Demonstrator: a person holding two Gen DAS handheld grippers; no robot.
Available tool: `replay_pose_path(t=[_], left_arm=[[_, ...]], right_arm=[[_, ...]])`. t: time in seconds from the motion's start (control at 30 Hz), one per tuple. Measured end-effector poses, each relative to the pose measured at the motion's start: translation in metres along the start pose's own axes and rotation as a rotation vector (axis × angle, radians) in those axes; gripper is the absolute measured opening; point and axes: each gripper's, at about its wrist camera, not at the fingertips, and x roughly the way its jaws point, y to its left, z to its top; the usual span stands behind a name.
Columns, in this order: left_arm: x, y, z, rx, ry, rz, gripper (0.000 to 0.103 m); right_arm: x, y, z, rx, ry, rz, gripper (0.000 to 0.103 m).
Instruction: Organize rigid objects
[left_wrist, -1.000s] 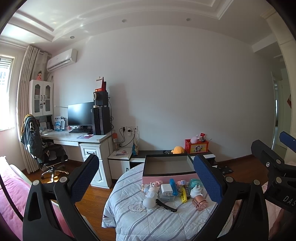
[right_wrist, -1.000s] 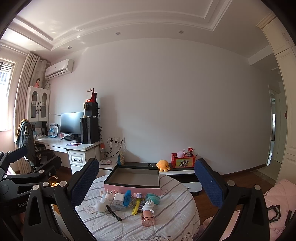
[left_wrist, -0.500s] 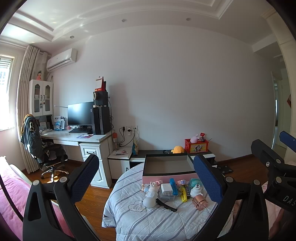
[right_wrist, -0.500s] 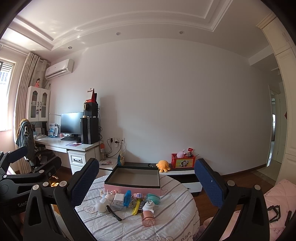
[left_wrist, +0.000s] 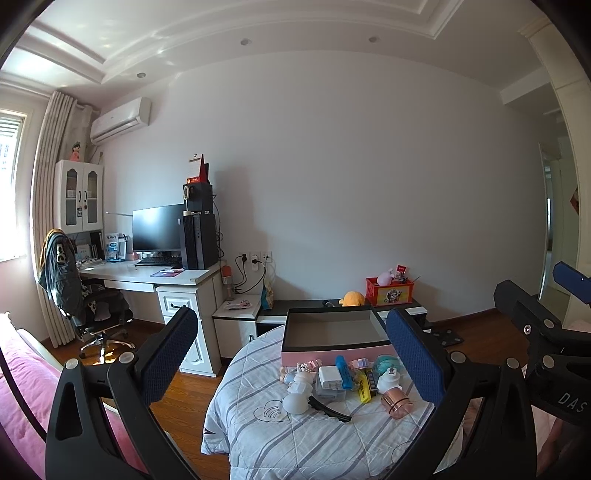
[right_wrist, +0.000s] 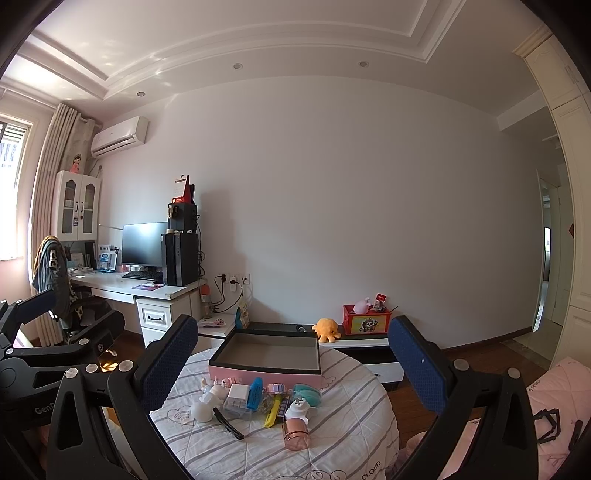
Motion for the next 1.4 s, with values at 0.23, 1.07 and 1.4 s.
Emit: replay_pose_path(t=[0.23, 1.07, 1.4], left_arm=[[-0.0024, 0.0006, 0.0016, 0.001, -0.001, -0.002, 0.103], [-0.0039, 0.0002, 0.0025, 0.003, -0.002, -0.002, 0.103], [-0.0037, 0.0004, 0.0021, 0.002, -0.001, -0.002, 0.103]], right_arm=[[0.0004, 0.0002, 0.0, 0.0, 0.0, 0.0, 0.103], [0.0012, -0.0002, -0.0017, -0.003, 0.003, 0.002, 0.103], [0.0007, 0.0002, -0.0022, -0.004, 0.003, 0.004, 0.103]])
